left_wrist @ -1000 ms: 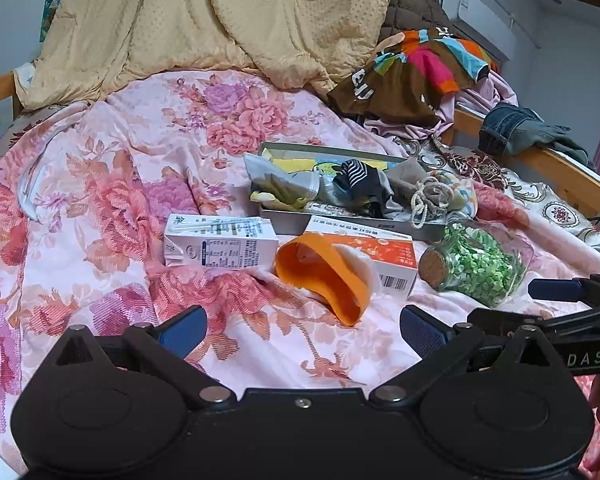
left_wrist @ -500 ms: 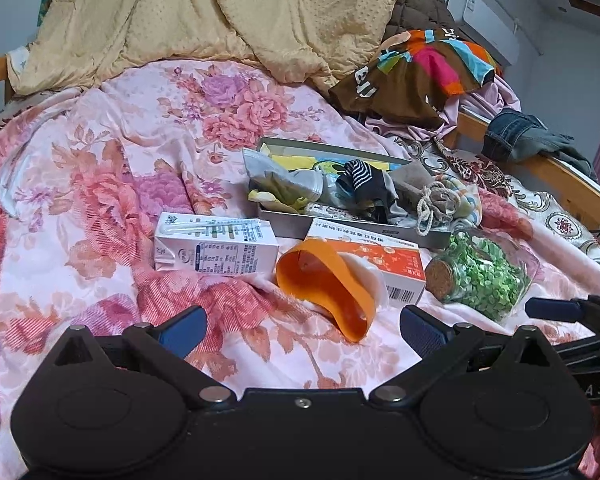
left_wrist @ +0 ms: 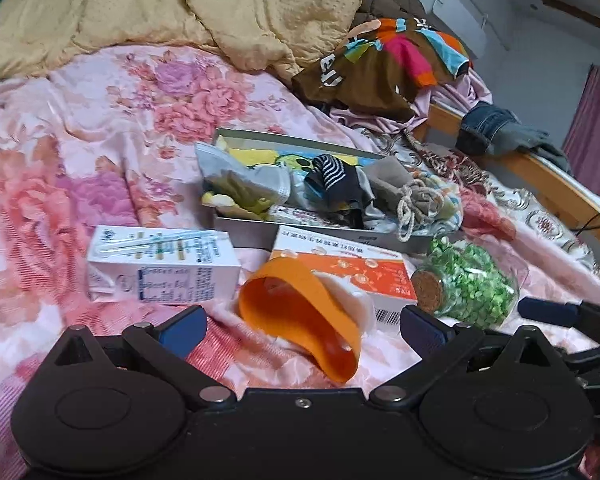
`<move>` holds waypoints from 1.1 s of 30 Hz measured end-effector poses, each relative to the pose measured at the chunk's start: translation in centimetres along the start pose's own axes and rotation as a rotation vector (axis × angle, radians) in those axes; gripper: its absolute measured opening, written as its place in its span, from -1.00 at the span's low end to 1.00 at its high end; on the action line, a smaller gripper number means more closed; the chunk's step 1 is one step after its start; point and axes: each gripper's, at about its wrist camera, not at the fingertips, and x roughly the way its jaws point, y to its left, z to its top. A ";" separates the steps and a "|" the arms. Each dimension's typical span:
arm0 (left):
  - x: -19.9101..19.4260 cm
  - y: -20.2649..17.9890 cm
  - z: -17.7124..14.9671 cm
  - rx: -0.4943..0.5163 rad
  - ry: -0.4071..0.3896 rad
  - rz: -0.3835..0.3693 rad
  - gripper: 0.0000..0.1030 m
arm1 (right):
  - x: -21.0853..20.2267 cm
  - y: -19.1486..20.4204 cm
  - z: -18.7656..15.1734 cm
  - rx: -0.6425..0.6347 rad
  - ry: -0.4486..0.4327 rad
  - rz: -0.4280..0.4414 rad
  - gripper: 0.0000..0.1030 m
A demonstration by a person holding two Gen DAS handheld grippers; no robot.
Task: Organize soft objects
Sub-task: 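Reach the left gripper to the orange silicone piece while the right gripper reaches the white tissue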
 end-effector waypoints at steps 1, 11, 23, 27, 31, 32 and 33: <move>0.3 0.2 0.0 -0.012 0.002 -0.011 0.98 | 0.2 0.0 0.0 -0.008 -0.001 -0.002 1.00; 3.2 3.2 0.8 -0.192 0.020 -0.132 0.90 | 2.6 2.6 -1.0 -0.276 -0.024 -0.092 0.99; 4.2 4.0 0.7 -0.223 0.019 -0.118 0.17 | 3.4 4.8 -2.5 -0.410 -0.005 -0.076 0.99; 4.2 4.6 0.4 -0.260 0.027 -0.106 -0.15 | 3.7 5.1 -2.8 -0.430 -0.015 -0.074 0.99; 3.9 4.7 0.1 -0.282 0.023 -0.095 -0.32 | 4.1 5.3 -3.0 -0.482 -0.038 -0.106 0.99; 3.7 4.6 0.1 -0.284 0.018 -0.082 -0.37 | 4.2 5.4 -3.0 -0.491 -0.041 -0.110 0.99; 3.5 4.5 0.0 -0.289 0.017 -0.070 -0.43 | 4.4 5.4 -3.1 -0.498 -0.040 -0.111 0.99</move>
